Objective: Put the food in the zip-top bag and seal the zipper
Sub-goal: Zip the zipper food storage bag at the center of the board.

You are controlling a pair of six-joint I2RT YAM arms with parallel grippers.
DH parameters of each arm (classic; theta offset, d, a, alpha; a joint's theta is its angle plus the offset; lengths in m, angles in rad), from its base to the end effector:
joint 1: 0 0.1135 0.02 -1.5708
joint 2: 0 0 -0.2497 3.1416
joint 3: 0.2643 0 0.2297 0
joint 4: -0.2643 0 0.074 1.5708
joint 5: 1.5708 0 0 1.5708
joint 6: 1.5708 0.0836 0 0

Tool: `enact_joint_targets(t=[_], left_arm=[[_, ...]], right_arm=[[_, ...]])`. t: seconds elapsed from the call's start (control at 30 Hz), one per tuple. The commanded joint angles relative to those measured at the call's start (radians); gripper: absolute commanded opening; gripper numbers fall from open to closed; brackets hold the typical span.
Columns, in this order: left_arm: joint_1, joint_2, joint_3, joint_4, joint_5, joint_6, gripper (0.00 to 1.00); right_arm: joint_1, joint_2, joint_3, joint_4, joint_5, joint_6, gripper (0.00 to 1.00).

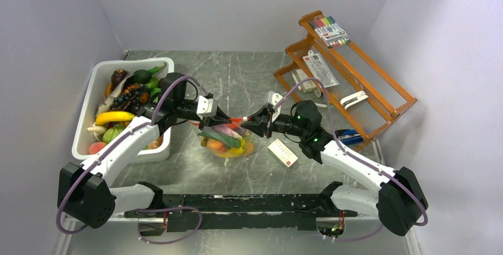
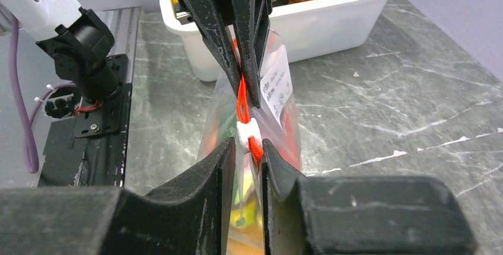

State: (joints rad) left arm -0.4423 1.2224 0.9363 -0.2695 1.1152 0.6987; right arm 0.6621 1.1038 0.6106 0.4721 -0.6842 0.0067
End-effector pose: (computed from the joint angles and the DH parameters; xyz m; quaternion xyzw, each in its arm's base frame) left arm 0.2015 -0.1785 0.2848 0.6169 0.4852 -0.4059 0.4682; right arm 0.1805 0.2077 0.2814 -0.4389 0.5618 0.4427 0.5439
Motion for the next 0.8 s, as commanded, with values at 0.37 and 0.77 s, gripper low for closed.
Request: enact_joint_targets(t=[0.37, 0.77], left_arm=[[-0.002, -0.059, -0.043, 0.134, 0.044, -0.040, 0.07], [-0.019, -0.076, 0.043, 0.151, 0.049, -0.208, 0.53]], right_arm=[[-0.009, 0.001, -0.060, 0.121, -0.028, 0.031, 0.12], [-0.011, -0.006, -0.032, 0.097, -0.114, -0.007, 0.00]])
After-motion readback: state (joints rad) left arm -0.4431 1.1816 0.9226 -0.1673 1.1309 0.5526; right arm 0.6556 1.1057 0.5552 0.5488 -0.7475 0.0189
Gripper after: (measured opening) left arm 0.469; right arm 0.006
